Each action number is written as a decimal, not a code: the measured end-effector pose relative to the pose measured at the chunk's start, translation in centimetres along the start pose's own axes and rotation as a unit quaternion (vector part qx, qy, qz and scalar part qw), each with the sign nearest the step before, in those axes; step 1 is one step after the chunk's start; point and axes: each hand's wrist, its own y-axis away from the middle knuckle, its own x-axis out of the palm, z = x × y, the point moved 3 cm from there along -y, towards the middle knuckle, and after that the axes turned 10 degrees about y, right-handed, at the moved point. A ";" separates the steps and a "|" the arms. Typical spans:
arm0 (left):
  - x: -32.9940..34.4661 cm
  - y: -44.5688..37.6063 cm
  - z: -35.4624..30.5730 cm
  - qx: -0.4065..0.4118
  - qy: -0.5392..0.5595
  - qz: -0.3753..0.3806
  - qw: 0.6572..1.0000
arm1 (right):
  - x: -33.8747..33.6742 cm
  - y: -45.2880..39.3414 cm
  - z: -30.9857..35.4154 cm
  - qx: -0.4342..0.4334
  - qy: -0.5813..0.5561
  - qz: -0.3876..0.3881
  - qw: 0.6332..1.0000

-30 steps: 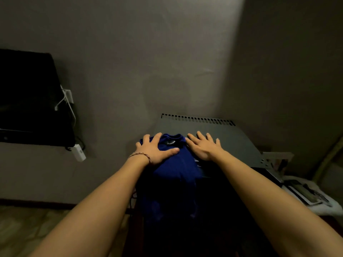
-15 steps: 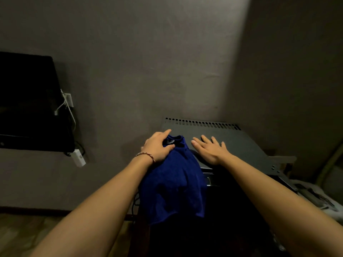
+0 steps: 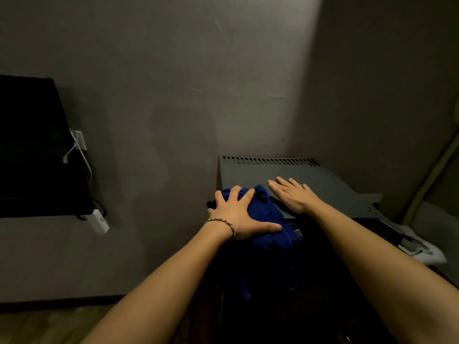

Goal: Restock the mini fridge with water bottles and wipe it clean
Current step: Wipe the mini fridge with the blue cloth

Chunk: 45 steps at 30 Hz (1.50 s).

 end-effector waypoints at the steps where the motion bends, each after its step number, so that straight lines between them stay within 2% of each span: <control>1: -0.3 -0.4 0.4 0.002 0.022 -0.007 1.000 | 0.0 0.0 0.0 0.000 0.001 0.001 1.000; 7: -1.4 -2.2 2.3 0.011 0.149 -0.034 0.988 | 0.1 0.1 0.1 0.008 -0.008 -0.001 1.000; 13: -1.7 -2.9 2.4 0.047 0.201 -0.105 0.973 | 0.4 -0.2 -0.2 0.011 -0.009 0.000 1.000; 16: -2.1 -1.9 1.6 0.062 0.146 -0.094 0.983 | 0.3 -0.3 -0.2 0.011 0.003 -0.004 1.000; 21: -0.4 1.5 -0.8 0.027 -0.005 0.035 0.999 | 0.1 -0.3 -0.1 0.003 0.046 -0.009 0.999; 24: 1.2 2.4 -1.7 0.042 -0.142 0.008 0.989 | 0.1 -0.2 0.0 0.003 0.053 -0.012 0.999; 26: 1.5 2.3 -1.8 0.047 -0.159 -0.013 0.986 | 0.1 -0.2 0.0 0.002 0.047 -0.011 0.999; 34: 1.1 2.0 -0.9 0.078 -0.070 -0.073 0.992 | 0.3 0.1 -0.3 -0.011 0.021 -0.007 1.000; 40: -1.5 -1.3 0.6 0.023 0.089 -0.121 0.988 | 0.1 0.2 -0.1 0.000 -0.001 0.006 1.000; 45: -2.6 -4.2 2.7 0.014 0.169 -0.149 0.974 | -0.2 0.0 0.8 0.015 -0.019 0.034 0.999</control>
